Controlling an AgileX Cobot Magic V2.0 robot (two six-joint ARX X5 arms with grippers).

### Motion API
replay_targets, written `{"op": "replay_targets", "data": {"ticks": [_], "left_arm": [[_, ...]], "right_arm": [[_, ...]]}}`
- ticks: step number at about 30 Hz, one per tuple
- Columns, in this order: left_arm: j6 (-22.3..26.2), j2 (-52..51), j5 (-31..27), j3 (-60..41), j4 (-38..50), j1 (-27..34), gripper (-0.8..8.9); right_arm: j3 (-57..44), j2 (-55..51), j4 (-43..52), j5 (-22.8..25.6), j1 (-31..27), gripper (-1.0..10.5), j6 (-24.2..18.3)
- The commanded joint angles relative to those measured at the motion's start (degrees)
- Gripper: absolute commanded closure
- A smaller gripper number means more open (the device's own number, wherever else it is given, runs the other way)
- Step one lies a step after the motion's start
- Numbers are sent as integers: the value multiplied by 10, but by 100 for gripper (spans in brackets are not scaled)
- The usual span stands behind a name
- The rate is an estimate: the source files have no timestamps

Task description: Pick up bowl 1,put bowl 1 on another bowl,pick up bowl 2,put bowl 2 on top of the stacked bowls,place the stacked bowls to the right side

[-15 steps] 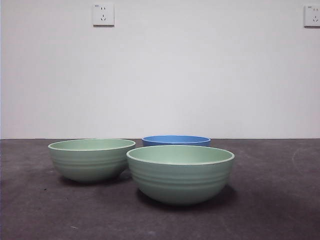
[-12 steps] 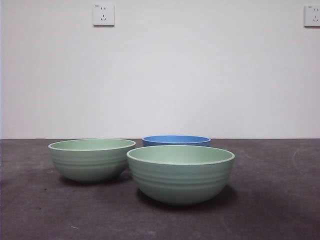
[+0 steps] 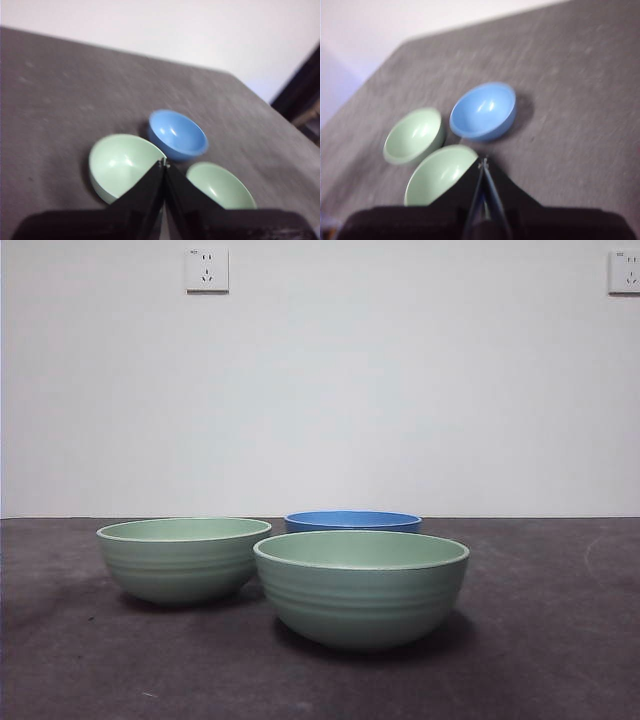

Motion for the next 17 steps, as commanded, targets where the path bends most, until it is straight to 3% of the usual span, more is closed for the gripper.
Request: {"op": "replay_targets", "data": {"ticks": [1, 8, 13, 17], "left_arm": [[65, 38, 28, 45, -49, 2, 820], [181, 124, 66, 153, -199, 0, 820], [233, 152, 71, 194, -289, -1, 820], [243, 153, 69, 196, -315, -4, 817]], "right_arm": [[57, 38, -68, -5, 8, 958, -90], [175, 122, -219, -5, 38, 957, -179], [205, 147, -277, -4, 67, 957, -189], [205, 158, -293, -1, 85, 936, -188]]}}
